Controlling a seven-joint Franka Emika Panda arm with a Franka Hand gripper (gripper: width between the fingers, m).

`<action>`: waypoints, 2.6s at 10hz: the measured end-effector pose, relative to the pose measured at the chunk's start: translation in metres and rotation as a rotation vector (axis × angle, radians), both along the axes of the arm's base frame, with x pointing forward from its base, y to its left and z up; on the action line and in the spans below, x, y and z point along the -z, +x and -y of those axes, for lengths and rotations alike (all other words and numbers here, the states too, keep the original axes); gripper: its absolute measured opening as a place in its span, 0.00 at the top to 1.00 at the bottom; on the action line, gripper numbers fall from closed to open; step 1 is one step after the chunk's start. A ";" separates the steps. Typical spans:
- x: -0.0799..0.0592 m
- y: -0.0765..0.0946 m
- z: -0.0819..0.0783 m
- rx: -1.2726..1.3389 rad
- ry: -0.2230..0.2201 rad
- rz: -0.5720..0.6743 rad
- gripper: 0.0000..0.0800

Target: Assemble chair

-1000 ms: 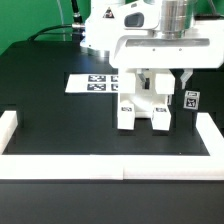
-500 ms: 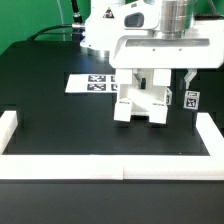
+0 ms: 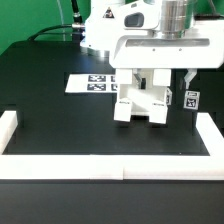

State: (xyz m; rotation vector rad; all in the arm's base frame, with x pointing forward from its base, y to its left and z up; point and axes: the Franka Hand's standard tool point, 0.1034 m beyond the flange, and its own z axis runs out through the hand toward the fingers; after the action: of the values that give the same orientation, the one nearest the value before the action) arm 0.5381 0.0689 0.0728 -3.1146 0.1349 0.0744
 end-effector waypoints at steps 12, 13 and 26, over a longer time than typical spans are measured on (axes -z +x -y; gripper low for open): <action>-0.049 -0.004 -0.004 0.007 0.029 0.023 0.19; -0.049 -0.005 -0.004 0.007 0.029 0.023 0.19; -0.063 -0.033 0.020 0.002 0.036 -0.007 0.19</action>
Offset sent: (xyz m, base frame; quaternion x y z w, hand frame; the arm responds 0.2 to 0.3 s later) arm -0.0055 -0.0018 0.0220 0.0043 -0.0261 -0.0029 0.9996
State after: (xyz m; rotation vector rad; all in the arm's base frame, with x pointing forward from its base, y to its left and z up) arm 0.5053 0.0487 0.1357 -3.0783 0.1358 0.0870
